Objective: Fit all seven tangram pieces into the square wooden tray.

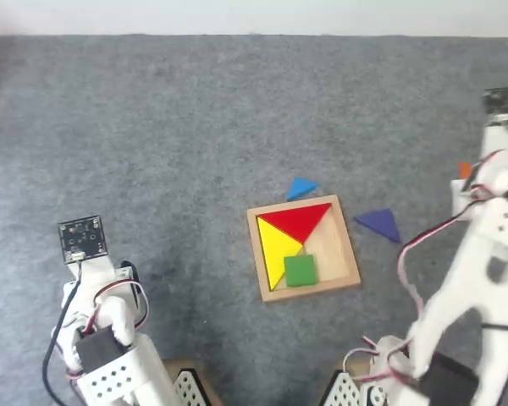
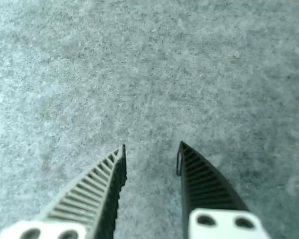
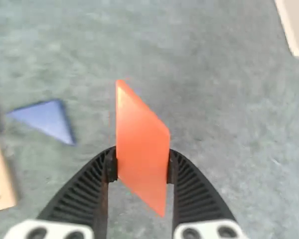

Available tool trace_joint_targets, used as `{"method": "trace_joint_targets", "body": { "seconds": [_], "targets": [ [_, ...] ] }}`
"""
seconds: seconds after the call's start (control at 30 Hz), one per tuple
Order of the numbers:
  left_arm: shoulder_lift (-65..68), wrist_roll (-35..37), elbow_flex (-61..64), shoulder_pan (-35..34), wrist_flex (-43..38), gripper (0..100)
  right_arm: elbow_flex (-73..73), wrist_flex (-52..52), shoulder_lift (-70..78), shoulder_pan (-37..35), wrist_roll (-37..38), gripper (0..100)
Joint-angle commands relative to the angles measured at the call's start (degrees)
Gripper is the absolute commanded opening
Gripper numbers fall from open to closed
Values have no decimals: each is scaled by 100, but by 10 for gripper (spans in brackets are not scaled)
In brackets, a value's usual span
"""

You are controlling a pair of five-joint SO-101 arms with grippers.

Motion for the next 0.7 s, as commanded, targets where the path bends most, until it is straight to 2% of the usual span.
{"method": "trace_joint_targets", "body": {
  "seconds": [0.0, 0.1, 0.3, 0.37, 0.43, 0.57, 0.67],
  "targets": [
    [-105, 44, -22, -35, 26, 167, 519, 40, -629, -505, -26, 11],
    [-105, 44, -22, -35, 26, 167, 941, 75, -629, -576, -9, 70],
    [-105, 44, -22, -35, 26, 167, 1292, -40, -690, -541, 299, 377],
    [-105, 44, -22, -35, 26, 167, 1292, -171, -664, -541, 229, 452],
    [-105, 44, -22, -35, 26, 167, 1310, -312, -629, -541, 70, 483],
    [-105, 44, -22, -35, 26, 167, 1354, -356, -602, -532, -26, 481],
    [-105, 44, -22, -35, 26, 167, 1925, -681, -321, -690, 26, 465]
  ]
}}
